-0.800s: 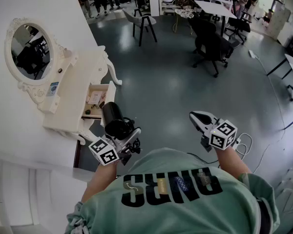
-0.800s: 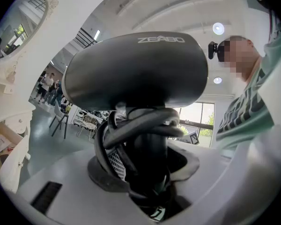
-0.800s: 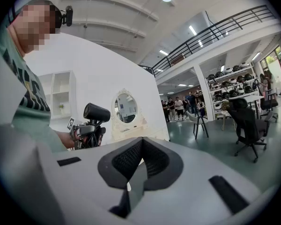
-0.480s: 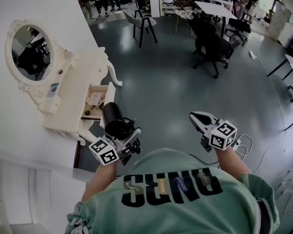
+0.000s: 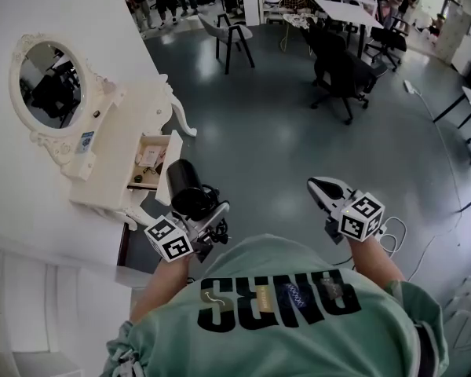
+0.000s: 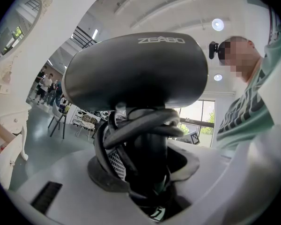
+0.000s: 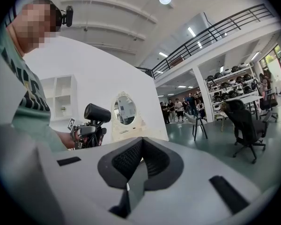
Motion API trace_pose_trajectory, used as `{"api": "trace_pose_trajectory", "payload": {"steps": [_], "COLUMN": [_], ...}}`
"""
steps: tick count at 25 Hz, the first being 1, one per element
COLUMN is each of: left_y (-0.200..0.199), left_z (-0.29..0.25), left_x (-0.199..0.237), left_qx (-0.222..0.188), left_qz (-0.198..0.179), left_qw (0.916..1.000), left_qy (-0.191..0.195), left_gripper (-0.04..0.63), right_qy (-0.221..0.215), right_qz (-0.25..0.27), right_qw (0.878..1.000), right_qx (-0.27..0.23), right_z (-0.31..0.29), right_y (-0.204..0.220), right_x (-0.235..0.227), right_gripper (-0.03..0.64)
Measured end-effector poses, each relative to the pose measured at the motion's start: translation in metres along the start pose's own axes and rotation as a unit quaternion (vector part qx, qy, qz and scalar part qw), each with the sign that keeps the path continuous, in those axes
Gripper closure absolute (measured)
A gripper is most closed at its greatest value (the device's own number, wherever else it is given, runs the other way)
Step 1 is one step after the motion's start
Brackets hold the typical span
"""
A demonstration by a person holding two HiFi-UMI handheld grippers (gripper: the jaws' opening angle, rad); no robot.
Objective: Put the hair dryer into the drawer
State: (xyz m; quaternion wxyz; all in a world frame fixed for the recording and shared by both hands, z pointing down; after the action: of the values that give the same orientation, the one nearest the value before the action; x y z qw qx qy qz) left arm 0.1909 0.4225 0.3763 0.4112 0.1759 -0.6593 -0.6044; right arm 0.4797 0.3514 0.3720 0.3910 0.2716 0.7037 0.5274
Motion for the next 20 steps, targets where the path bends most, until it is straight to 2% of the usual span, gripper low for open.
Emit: {"api": "trace_pose_trajectory", "payload": {"steps": [6,12,16,20], "left_y": [0.016,0.015,0.012,0.013], "left_z": [-0.025,-0.063,-0.067,-0.067], "left_x": [-0.010,-0.026,-0.011,0.026], "left_qx": [-0.003,0.002,0.001,0.001], "left_qz": [0.007,0.018,0.027,0.034], "left_qw": [1.0000,0.9998,0.9996,0.9994], "left_qy": [0.006,0.010,0.004,0.006], "left_gripper": [0.393,0.393,0.393,0.393], "right_qy": [0.002,0.005,-0.003,-0.003], "right_qz": [-0.005,-0.021,-0.023,-0.024], "right_qw": [1.000,1.000,1.000,1.000], "right_qx": [-0.006,-0.010,-0.003,0.007], "right_z": [0.024,0.054,0.039,0.003], "right_y": [0.013,0.002,0.002,0.004], "right_x": [-0.020,-0.056,-0.064,-0.073], "right_gripper": [0.623,0.623,0.623,0.623]}}
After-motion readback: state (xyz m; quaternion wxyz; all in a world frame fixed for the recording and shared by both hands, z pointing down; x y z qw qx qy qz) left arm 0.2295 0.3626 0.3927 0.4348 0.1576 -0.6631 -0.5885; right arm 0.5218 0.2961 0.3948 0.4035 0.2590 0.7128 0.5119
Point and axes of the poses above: the fingertips, and each gripper's own axes: z backward along the fingers, x to its left, y out of its underside, the point moved 5 cm from there along z, backward along the fingers, and after that the axes turned 3 degrees about -z, right-handed, at the moved point
